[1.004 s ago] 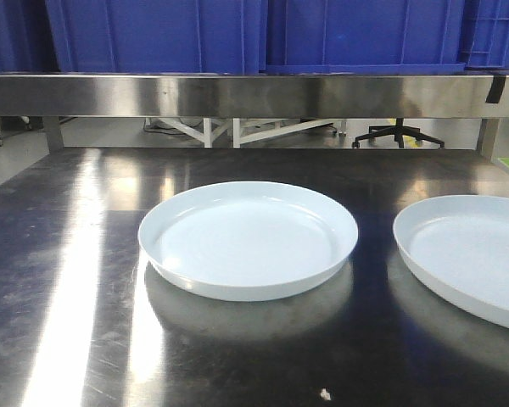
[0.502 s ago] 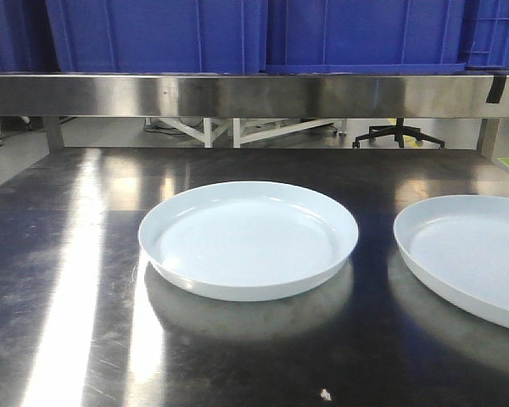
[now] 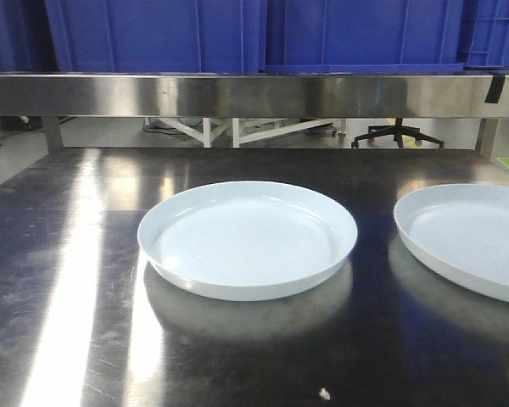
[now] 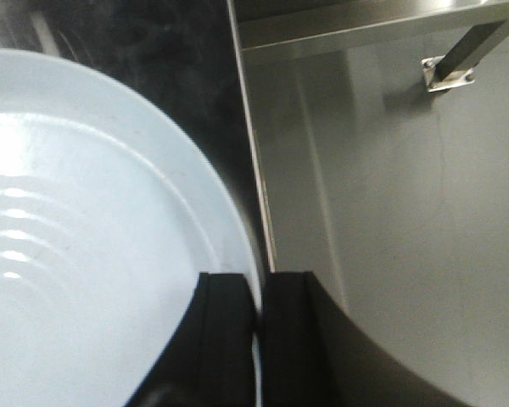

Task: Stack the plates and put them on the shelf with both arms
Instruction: 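Lift the plate and set it onto the centered plate, then grasp the stacked plates' rim with the right gripper and lift them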

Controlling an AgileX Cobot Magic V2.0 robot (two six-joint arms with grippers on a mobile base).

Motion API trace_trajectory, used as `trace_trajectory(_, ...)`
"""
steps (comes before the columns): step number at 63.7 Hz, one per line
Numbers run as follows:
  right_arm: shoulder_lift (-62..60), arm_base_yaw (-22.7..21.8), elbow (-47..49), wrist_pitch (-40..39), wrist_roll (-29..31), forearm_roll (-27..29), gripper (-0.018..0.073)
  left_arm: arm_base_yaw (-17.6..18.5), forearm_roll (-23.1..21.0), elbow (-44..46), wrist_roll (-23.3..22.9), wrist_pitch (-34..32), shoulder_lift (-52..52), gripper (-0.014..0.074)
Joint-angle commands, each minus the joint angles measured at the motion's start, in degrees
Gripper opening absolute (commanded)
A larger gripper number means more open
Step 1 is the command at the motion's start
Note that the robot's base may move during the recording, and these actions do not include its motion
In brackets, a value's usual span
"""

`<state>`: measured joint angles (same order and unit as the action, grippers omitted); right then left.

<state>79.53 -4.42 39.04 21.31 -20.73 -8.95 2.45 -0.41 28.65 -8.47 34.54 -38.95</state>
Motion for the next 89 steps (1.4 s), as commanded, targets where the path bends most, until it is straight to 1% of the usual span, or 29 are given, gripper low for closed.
trace_trajectory(1, -3.4, -0.2, 3.6, -0.6, 0.2, -3.2, 0.0052, 0.3, -0.4, 1.6, -0.3, -4.1, 0.2, 0.0086)
trace_trajectory(8, -6.1, 0.2, 7.4, 0.8, 0.2, -2.8, 0.0052, 0.3, -0.4, 1.6, -0.3, -4.1, 0.2, 0.0086)
trace_trajectory(15, -8.1, 2.5, 11.3, 2.4, 0.2, -2.3, 0.0052, 0.3, -0.4, 1.6, -0.3, -4.1, 0.2, 0.0086)
trace_trajectory(23, -7.7, 9.0, 15.9, 4.8, 0.2, -1.5, 0.0052, 0.3, -0.4, 1.6, -0.3, -4.1, 0.2, 0.0086)
trace_trajectory(28, -6.3, 14.4, 18.3, 5.3, 0.2, -1.5, 0.0052, 0.3, -0.4, 1.6, -0.3, -4.1, 0.2, 0.0086)
trace_trajectory(33, -3.9, 19.7, 20.7, 5.2, 0.2, -1.5, 0.0052, 0.3, -0.4, 1.6, -0.3, -4.1, 0.2, 0.0085)
trace_trajectory(41, 1.1, 26.5, 24.0, 4.9, 0.2, -1.5, 0.0052, 0.3, -0.4, 1.6, -0.3, -4.1, 0.2, 0.0085)
trace_trajectory(48, 5.3, 29.8, 26.1, 4.6, 0.2, -1.5, 0.0052, 0.3, -0.4, 1.6, -0.3, -4.1, 0.2, 0.0085)
trace_trajectory(54, 8.2, 31.5, 26.9, 4.4, 0.2, -1.5, 0.0055, 0.3, -0.4, 1.6, -0.3, -4.1, 0.2, 0.0085)
trace_trajectory(58, 9.8, 32.4, 27.2, 4.4, 0.2, -1.5, 0.0097, 0.3, -0.4, 1.6, -0.3, -4.1, 0.2, 0.0085)
trace_trajectory(63, 11.1, 33.5, 27.2, 4.2, 0.2, -1.5, 0.0232, 0.3, -0.4, 1.6, -0.3, -4.1, 0.2, 0.0085)
trace_trajectory(65, 11.6, 33.9, 27.2, 4.2, 0.2, -1.5, 0.0300, 0.3, -0.4, 1.6, -0.3, -4.1, 0.2, 0.0085)
trace_trajectory(66, 11.9, 34.2, 27.2, 4.3, 0.2, -1.5, 0.0351, 0.3, -0.4, 1.6, -0.3, -4.1, 0.2, 0.0085)
trace_trajectory(68, 12.4, 34.5, 27.2, 4.5, 0.2, -1.5, 0.0427, 0.3, -0.4, 1.6, -0.3, -4.1, 0.2, 0.0085)
trace_trajectory(73, 13.6, 35.3, 27.2, 5.5, 0.2, -1.5, 0.0514, 0.3, -0.4, 1.6, -0.3, -4.1, 0.2, 0.0085)
trace_trajectory(89, 18.0, 35.8, 27.2, 8.1, 0.2, -1.5, 0.0519, 0.3, -0.4, 1.6, -0.3, -4.1, 0.2, 0.0085)
